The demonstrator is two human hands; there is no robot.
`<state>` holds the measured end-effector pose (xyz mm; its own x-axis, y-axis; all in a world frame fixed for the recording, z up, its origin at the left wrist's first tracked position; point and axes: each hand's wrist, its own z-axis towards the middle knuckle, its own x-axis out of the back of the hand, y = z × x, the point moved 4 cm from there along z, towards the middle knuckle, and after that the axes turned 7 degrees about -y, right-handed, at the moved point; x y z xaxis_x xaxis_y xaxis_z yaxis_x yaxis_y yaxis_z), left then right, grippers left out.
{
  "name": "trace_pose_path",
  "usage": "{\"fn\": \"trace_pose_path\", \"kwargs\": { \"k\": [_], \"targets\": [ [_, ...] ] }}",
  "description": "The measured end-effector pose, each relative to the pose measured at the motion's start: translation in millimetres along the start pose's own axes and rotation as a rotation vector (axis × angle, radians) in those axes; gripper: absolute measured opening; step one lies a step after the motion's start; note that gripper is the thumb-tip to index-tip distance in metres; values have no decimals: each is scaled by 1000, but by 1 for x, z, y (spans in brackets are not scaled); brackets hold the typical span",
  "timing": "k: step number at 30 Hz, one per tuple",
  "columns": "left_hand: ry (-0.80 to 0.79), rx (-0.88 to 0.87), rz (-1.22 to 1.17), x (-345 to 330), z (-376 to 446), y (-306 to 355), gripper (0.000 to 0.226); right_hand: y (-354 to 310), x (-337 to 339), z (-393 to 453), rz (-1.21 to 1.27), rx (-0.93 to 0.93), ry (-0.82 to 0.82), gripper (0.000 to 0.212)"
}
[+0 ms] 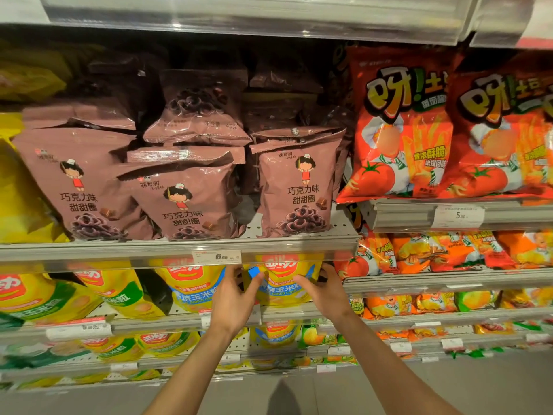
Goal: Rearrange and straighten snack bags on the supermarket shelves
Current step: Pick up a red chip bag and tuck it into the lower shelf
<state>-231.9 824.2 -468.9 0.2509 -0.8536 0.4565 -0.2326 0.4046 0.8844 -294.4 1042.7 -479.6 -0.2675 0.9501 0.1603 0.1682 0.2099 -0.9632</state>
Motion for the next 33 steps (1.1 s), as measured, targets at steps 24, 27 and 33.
{"fn": "trace_pose_path", "kwargs": {
  "k": [24, 27, 33],
  "targets": [
    [-23, -71, -431, 8, -71, 26, 11, -16, 51, -106, 59, 39, 230, 12],
    [-34, -94, -450, -6, -84, 44, 12, -18, 74, -126, 68, 62, 267, 11],
    [-94, -159, -436, -50, -107, 95, 11, -21, 145, -160, 31, 128, 330, 14]
  ]
}}
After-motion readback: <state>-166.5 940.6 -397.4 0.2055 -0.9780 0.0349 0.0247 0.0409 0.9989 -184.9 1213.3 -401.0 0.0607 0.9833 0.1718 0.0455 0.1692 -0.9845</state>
